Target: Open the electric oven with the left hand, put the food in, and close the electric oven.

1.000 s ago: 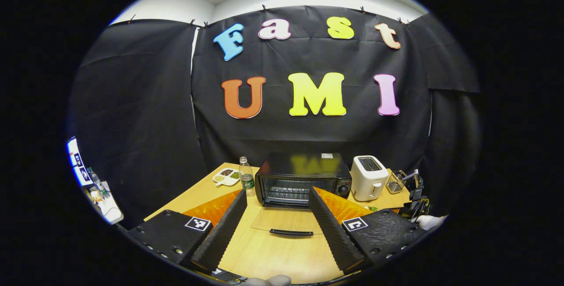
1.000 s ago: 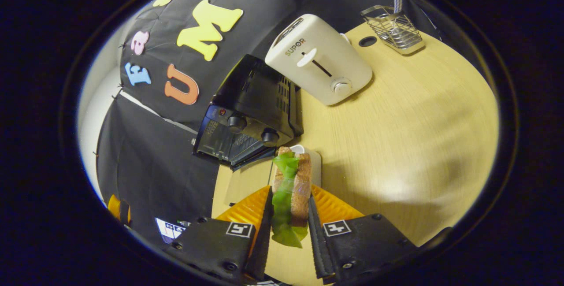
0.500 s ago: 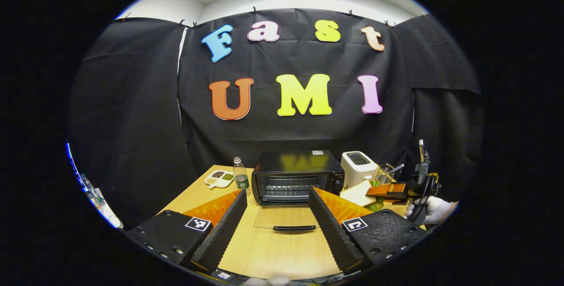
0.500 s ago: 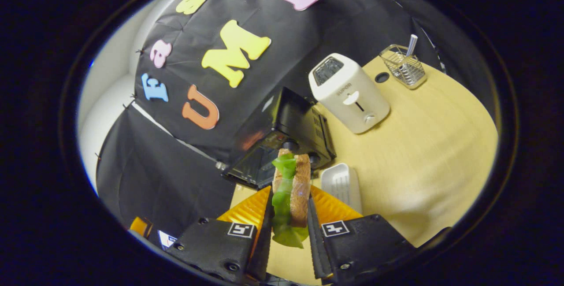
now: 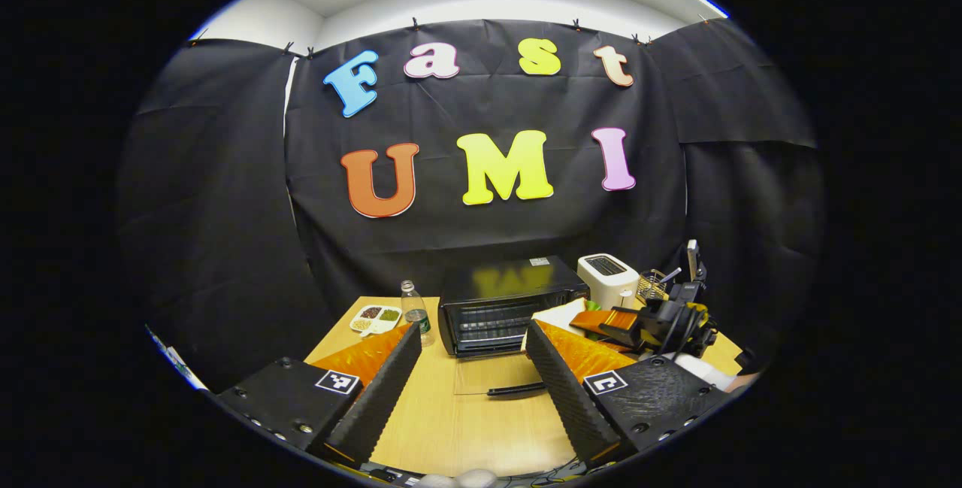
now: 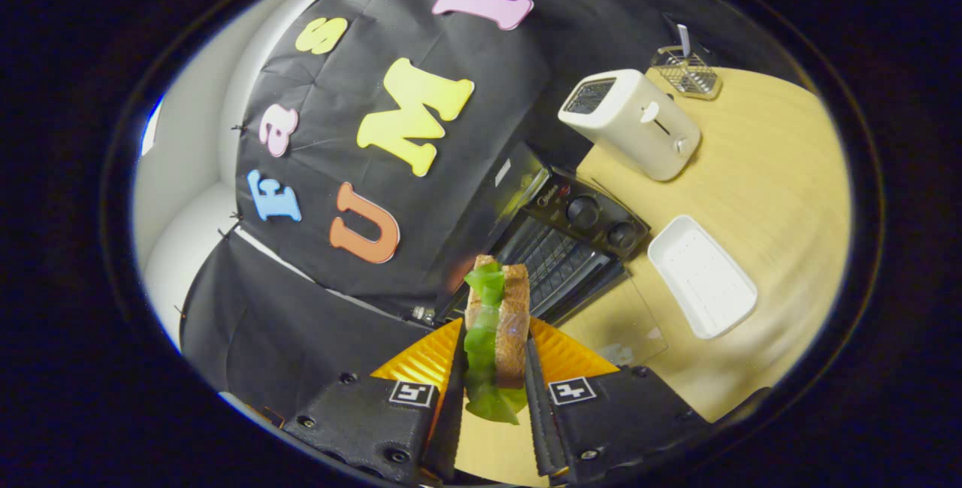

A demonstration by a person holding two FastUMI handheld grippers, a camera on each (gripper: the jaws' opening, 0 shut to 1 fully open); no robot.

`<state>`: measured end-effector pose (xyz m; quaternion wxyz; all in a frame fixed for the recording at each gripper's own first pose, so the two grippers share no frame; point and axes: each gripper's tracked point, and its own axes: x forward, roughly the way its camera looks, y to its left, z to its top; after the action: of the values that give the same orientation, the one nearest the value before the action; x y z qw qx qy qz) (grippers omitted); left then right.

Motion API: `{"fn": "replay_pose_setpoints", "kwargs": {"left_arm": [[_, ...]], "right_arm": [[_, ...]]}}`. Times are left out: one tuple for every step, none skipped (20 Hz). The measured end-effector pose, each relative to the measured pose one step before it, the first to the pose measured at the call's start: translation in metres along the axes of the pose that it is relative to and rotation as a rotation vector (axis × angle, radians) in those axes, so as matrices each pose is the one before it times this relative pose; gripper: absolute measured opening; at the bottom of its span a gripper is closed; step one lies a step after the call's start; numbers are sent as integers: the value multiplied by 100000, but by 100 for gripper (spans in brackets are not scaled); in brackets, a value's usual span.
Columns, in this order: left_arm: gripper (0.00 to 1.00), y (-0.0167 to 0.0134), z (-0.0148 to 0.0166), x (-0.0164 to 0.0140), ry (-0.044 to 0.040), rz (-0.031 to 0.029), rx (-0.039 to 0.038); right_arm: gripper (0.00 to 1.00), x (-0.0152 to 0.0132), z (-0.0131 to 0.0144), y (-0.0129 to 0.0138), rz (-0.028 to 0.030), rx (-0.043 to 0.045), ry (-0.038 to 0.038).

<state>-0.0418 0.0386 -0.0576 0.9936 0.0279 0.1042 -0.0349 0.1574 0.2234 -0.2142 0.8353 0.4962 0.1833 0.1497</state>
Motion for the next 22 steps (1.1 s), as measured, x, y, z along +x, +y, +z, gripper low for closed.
{"fn": "replay_pose_setpoints", "kwargs": {"left_arm": [[93, 635, 10, -414, 532, 8, 518], [93, 754, -94, -294, 311, 513, 984], [93, 772, -117, -185, 857, 836, 952], [93, 941, -157, -217, 884, 1032, 862], [93, 599, -223, -153, 916, 613, 359], [93, 455, -357, -8, 975, 609, 587], [93, 395, -205, -34, 1173, 584, 902], [93, 541, -142, -11, 190, 738, 665], [93, 386, -19, 27, 455, 175, -287], [93, 7, -530, 164, 1233, -321, -322], [93, 86, -303, 113, 1098, -205, 406], [93, 222, 54, 146, 192, 144, 788], [93, 173, -62, 228, 436, 44, 741], [93, 105, -143, 203, 516, -89, 433], [83, 56, -58, 315, 418, 46, 403], [93, -9, -179, 174, 406, -300, 219], [93, -45, -10, 244, 360, -394, -30], [93, -66, -219, 266, 431, -414, -344], [93, -113, -114, 194, 757, -500, -573], [83, -122, -85, 139, 388, -511, -646], [93, -158, 49, 81, 174, -439, -821], [93, -47, 0, 203, -322, -118, -914]], "right_arm": [[42, 1119, -1209, 449, -56, 94, -1312], [42, 1248, -1158, 201, -605, 1143, -590], [42, 1396, -943, 34, -1052, 2077, -1037], [42, 1498, -852, -25, -891, 3522, -701], [42, 1345, -606, 173, -236, 4419, -384], [42, 1634, -558, 20, 242, 3205, -378], [42, 1311, -475, -164, -899, 2143, -421], [42, 1408, -177, -17, -134, 697, -1405], [42, 1361, 220, -89, -830, 375, -2116], [42, 1234, 231, -417, -1822, 274, -1631], [42, 1211, 430, -284, -1011, 2576, -2204], [42, 1254, 569, -283, -614, 2591, -2493], [42, 1048, 315, -475, -1541, 1516, -1368], [42, 1046, 440, -224, -351, 562, -2208], [42, 915, 270, -133, -413, -761, -1271], [42, 987, 222, -320, -1374, -329, -560], [42, 794, 384, -176, 594, 1067, -1004], [42, 761, 222, 89, -350, -419, -1019], [42, 691, 495, -391, -820, -1909, -1296], [42, 600, 304, -294, -628, -3311, -716], [42, 131, 106, -236, -1315, -4965, 890], [46, 39, 66, -187, -1504, -5774, -443]]}}
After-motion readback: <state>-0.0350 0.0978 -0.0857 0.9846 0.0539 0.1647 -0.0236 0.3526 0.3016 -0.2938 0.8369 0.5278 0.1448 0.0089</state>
